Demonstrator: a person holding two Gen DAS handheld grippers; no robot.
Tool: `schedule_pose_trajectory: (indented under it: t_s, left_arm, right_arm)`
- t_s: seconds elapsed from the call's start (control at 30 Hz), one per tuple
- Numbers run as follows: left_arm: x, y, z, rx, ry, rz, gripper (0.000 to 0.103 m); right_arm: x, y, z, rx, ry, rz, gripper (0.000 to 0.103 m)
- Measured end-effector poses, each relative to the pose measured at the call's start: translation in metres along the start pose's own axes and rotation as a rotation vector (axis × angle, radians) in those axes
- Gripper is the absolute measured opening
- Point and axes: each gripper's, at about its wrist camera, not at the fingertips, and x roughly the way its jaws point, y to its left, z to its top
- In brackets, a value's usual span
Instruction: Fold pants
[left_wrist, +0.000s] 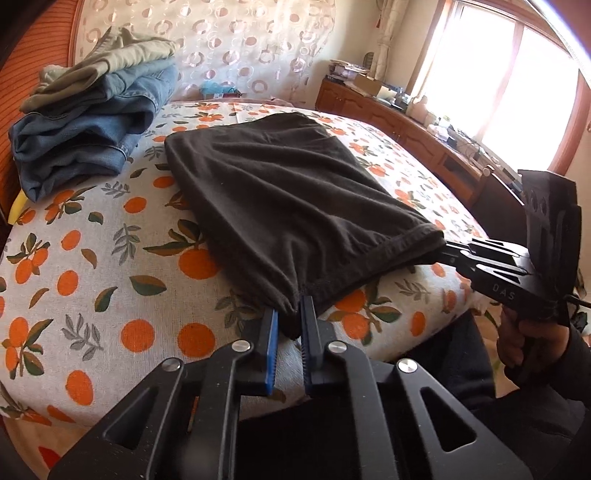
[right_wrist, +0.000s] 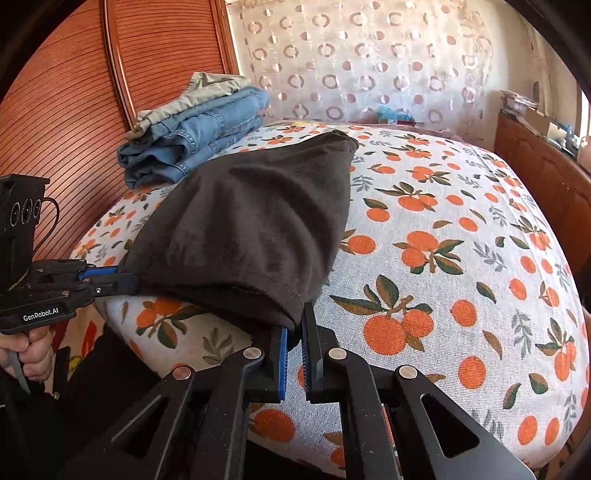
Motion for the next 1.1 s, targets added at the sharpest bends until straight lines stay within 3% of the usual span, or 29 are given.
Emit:
schedule_pose_trajectory:
  t_s: [0.2,0.4,0.83,0.97,1.1]
  left_arm:
    - [-0.03,-0.004,-0.006,0.022,0.001,-0.017,0.01]
    - [-0.031,0.002,-0.002,0.003,-0.001,-0.022,0.01]
    - [-0.045,-0.011,0.053,0.078,-0.082,-0.028,0.01]
    - [-0.042,-0.017,0.049,0.102,-0.054,-0.013,0.011]
    - [-0.021,-0.013,0.03,0.035,0.016,-0.059,0.011]
  right_arm:
    - [-0.022,0.001,0.001,-0.007,0.021,0.07,0.006]
    - [-0.032,0.004,0.001,-0.033,0.04,0.095,0.006]
    - [-0.072,0.008,0.069,-0.123,-0.099,0.04,0.006]
    - [-0.075,0.012,0.07,-0.159,-0.101,0.019,0.006]
    - [-0.056,0.004,0.051,-0.125,-0.034,0.014,0.006]
